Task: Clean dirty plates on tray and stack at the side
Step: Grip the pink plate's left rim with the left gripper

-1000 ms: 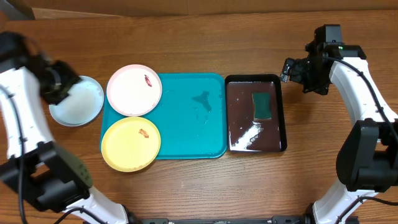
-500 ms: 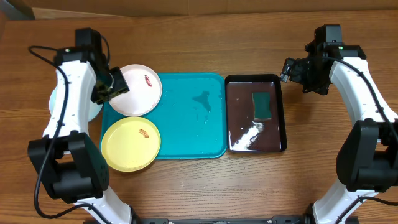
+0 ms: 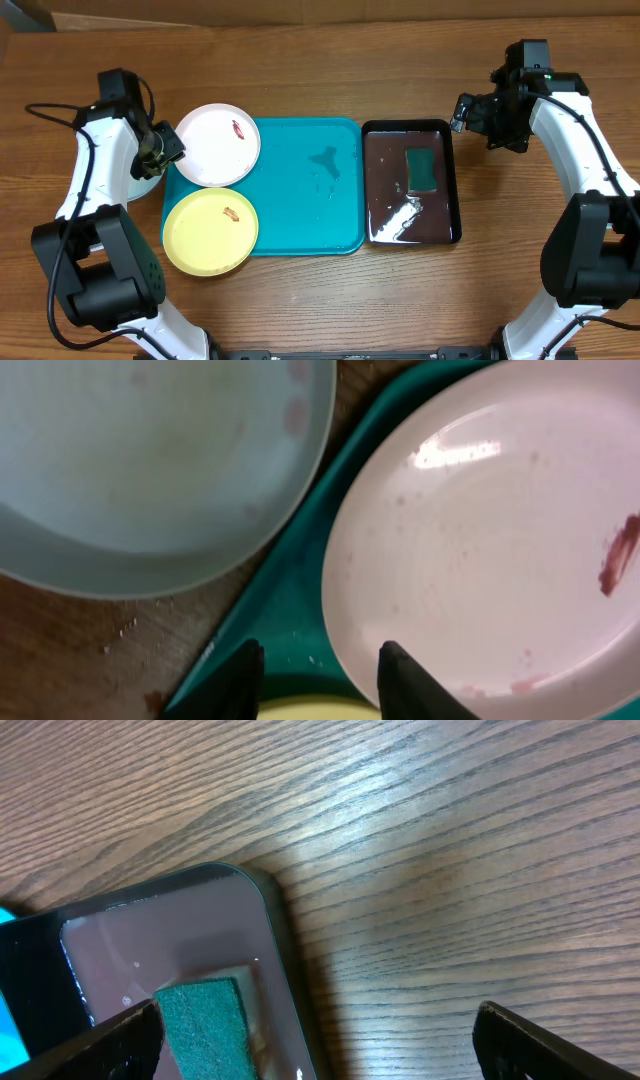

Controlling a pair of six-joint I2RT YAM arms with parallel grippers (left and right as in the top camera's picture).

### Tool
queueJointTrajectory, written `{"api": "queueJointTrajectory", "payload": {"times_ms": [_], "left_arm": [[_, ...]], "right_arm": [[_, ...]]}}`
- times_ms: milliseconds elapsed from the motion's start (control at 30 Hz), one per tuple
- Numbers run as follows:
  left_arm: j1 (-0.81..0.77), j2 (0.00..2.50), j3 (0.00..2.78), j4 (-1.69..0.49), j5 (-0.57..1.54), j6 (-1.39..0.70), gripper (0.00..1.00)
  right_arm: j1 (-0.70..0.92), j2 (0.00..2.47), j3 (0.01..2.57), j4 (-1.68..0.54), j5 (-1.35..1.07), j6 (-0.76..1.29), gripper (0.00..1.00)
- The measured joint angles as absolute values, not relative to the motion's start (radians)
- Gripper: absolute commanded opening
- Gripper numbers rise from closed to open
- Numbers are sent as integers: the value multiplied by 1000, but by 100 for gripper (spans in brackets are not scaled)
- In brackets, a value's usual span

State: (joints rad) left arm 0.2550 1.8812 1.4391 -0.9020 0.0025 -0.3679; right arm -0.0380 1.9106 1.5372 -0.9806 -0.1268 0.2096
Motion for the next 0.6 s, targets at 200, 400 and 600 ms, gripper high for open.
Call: {"api": "queueJointTrajectory", "payload": {"times_ms": [200, 400, 600], "left_arm": [[255, 1881, 1371, -809, 2, -368, 36], [255, 1881, 1312, -733, 2, -368, 32], [255, 1881, 1254, -653, 7, -368, 30]], "right_arm": [[-38, 1911, 1537, -980, -127, 210, 100], [-38, 1911, 1537, -980, -127, 210, 100], [-38, 1911, 1537, -980, -127, 210, 100]]}}
